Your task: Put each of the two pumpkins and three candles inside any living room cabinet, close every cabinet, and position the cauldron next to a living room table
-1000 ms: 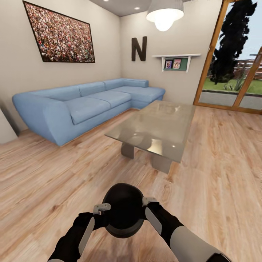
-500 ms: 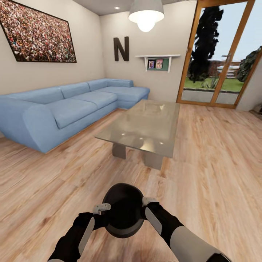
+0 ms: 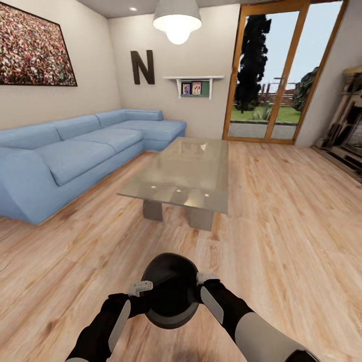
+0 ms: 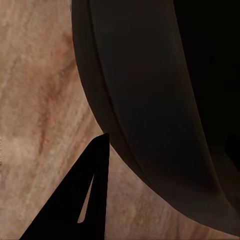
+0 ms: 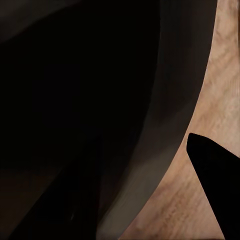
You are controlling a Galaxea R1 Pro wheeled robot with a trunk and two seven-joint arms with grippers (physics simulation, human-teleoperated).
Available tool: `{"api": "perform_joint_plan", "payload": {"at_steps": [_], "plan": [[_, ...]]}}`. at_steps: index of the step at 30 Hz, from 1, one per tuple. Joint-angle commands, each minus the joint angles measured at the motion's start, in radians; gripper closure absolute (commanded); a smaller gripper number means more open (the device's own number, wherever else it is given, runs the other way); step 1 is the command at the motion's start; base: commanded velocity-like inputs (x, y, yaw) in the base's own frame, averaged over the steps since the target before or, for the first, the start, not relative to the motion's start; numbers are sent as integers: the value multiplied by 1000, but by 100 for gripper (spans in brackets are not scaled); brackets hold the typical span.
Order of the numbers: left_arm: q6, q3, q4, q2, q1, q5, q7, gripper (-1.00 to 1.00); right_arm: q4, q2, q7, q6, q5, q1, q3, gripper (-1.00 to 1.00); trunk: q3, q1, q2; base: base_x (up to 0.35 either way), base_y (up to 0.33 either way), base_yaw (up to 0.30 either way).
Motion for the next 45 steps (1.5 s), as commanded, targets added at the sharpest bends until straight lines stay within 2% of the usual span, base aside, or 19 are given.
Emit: {"api": "perform_joint_plan", "payload": {"at_steps": [1,10,28,38,45], "plan": [[-1,4,1,3,0,36,-5,100,-3,0,3,-38,-5,-1,4,100,0,0,0,0,221,-280],[-1,4,1,3,0,36,-5,100,-3,0,3,-39,-6,-1,4,100,0,0,0,67,221,-280],[-1,4,1,3,0,36,-5,100,-3,0,3,-39,-4,-1,4,100,0,0,0,199,189,-277],[-1,4,1,3,0,36,-5,100,-3,0,3,-39,-2,-1,5,100,0,0,0,113,56,-50],[-1,4,1,3,0,36,-5,100,-3,0,3,-39,-2,-1,4,100,0,0,0,210,91,-193]]}}
